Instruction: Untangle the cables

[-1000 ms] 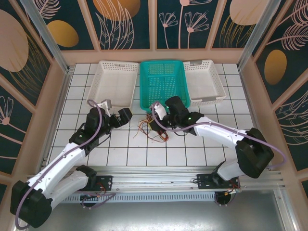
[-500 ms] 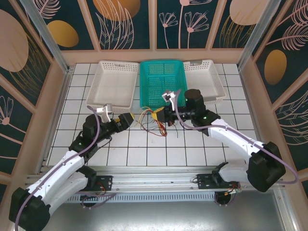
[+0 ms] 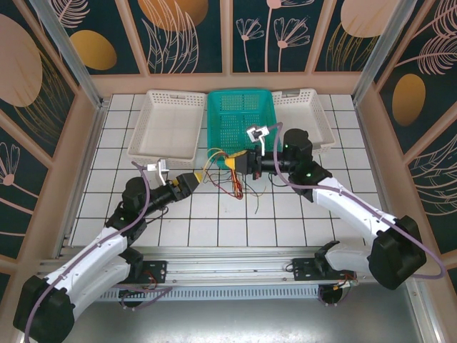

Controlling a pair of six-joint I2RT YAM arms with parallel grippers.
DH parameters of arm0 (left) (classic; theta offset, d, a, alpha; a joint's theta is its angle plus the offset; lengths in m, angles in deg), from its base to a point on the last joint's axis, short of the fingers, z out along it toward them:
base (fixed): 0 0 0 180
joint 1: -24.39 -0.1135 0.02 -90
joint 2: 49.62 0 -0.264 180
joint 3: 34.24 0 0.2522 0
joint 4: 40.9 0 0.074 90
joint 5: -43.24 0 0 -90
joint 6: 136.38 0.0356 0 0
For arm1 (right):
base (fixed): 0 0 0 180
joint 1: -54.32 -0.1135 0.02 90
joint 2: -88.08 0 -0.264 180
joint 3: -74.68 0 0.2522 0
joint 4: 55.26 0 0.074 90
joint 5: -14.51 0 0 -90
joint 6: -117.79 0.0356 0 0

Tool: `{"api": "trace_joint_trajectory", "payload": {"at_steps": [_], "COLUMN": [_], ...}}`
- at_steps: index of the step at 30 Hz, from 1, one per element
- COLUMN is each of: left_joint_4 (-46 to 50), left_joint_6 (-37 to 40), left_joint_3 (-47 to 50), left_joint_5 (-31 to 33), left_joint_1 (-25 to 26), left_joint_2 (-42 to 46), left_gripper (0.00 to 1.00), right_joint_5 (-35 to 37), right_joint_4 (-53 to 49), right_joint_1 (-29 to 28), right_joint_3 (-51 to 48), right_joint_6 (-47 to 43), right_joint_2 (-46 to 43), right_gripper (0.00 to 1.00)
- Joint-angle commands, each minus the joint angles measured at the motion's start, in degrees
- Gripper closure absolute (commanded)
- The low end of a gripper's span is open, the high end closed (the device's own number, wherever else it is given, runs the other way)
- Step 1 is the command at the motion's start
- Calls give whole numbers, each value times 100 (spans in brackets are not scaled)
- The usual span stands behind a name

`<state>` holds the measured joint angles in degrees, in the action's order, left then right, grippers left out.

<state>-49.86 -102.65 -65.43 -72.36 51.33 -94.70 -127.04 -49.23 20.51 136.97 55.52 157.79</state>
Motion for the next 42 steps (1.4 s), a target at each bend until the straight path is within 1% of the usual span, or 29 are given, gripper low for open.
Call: {"api": "trace_joint_trajectory", "payload": {"at_steps": [1, 7, 12, 13, 18, 21, 25, 30, 33, 38, 42], "left_joint_4": [-578, -1094, -1286, -1304, -1622, -1825, -1937, -1914, -1848, -1845, -1925], "left_joint_6": [-110, -195, -67, -28, 81, 210, 566, 1051, 1311, 1613, 1708], "left_joint_3": [135, 464, 690, 730, 871, 858, 654, 232, -1, -284, -414], "left_joint_5": [-257, -413, -463, -455, -430, -324, -85, 289, 508, 701, 824], "left_joint_1": [77, 118, 154, 161, 256, 454, 886, 1443, 1665, 1771, 1781], "left_joint_2": [177, 254, 195, 168, -60, -279, -714, -1324, -1598, -1973, -2191], "left_gripper": [2, 2, 1, 1, 2, 2, 1, 1, 2, 1, 1], "right_joint_5": [-118, -165, -47, -23, 105, 106, 83, 49, 44, 31, 48], "right_joint_4": [726, 1368, 1556, 1600, 1668, 1805, 1927, 1966, 1887, 1727, 1637], "right_joint_1": [125, 208, 211, 369, 400, 401, 392, 383, 366, 298, 278], "right_joint_3": [182, 204, 264, 276, 369, 438, 563, 678, 759, 889, 933], "right_joint_6": [561, 1359, 1858, 1970, 2376, 2644, 2927, 3206, 3282, 3328, 3336], "right_joint_2": [-240, -342, -387, -391, -414, -415, -432, -482, -564, -660, -749], "right_gripper": [100, 100, 100, 100, 100, 100, 100, 100, 100, 100, 100]}}
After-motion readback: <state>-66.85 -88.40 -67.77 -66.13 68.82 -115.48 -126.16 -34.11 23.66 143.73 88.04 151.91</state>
